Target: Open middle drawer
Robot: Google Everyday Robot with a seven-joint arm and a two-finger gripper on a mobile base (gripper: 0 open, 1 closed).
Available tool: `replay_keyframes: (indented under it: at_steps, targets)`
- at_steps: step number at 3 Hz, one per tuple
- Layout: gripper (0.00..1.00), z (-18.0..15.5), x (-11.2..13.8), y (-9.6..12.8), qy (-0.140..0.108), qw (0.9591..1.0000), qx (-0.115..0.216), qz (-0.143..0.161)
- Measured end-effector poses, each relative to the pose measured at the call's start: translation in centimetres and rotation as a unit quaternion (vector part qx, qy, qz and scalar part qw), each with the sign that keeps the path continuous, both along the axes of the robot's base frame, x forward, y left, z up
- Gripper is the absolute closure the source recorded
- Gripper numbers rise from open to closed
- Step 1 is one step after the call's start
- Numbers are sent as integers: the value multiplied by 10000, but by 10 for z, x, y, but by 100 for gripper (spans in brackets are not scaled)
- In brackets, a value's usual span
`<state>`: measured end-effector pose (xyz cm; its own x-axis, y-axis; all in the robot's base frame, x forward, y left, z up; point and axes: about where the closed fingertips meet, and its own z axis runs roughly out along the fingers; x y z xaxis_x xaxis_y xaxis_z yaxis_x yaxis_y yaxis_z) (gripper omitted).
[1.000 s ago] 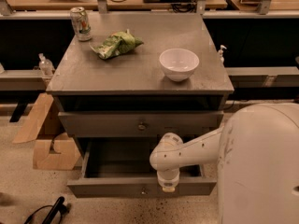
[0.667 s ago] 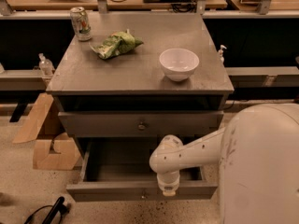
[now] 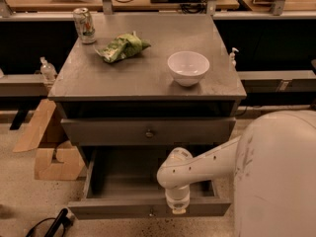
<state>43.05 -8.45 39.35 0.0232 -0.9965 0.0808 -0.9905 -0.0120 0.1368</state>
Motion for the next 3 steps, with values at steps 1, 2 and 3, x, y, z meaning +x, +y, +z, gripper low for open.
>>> replay_keyframes:
  at_steps: [1, 2, 3]
  targets:
    - [100, 0, 1, -1, 1, 10000, 0, 1]
    - [100, -2, -20, 2, 239, 9994, 16, 237]
    - [100, -2, -19, 1, 241, 9994, 16, 239]
